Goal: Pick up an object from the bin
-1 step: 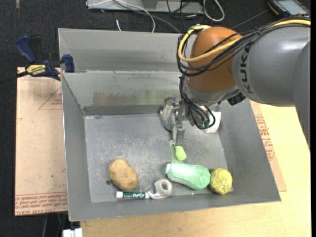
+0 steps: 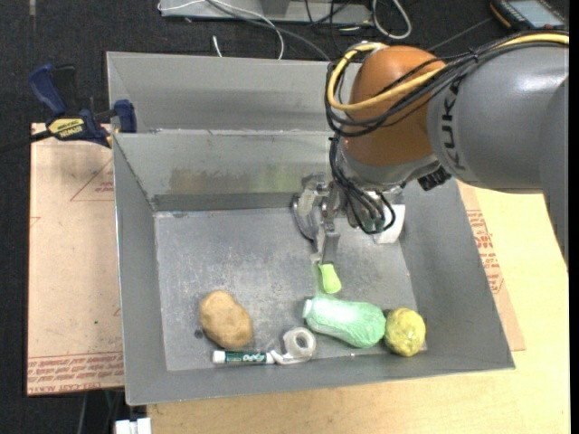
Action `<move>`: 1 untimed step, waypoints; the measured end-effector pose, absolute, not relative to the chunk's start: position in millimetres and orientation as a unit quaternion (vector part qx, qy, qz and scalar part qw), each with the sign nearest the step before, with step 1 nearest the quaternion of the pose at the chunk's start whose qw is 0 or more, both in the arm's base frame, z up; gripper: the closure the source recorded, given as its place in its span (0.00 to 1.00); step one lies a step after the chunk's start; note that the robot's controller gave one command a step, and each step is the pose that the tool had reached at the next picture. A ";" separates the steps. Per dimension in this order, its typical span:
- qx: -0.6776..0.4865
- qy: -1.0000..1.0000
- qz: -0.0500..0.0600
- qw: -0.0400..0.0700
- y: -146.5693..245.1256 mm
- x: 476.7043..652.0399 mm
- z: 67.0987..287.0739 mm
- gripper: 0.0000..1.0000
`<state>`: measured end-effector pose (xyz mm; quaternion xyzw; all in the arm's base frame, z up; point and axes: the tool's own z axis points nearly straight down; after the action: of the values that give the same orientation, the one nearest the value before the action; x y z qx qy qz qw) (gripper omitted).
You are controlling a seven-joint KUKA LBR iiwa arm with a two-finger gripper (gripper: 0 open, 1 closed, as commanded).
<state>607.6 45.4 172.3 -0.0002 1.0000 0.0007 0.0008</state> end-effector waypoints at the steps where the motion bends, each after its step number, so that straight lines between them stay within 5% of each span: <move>1: 0.043 0.999 0.001 0.003 -4.8 621.6 97.3 0.00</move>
Offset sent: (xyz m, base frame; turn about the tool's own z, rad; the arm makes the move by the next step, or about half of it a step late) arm 0.0154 -0.0692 -0.1023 0.1183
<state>621.6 -4.8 97.3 0.0431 0.9991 0.0014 0.0031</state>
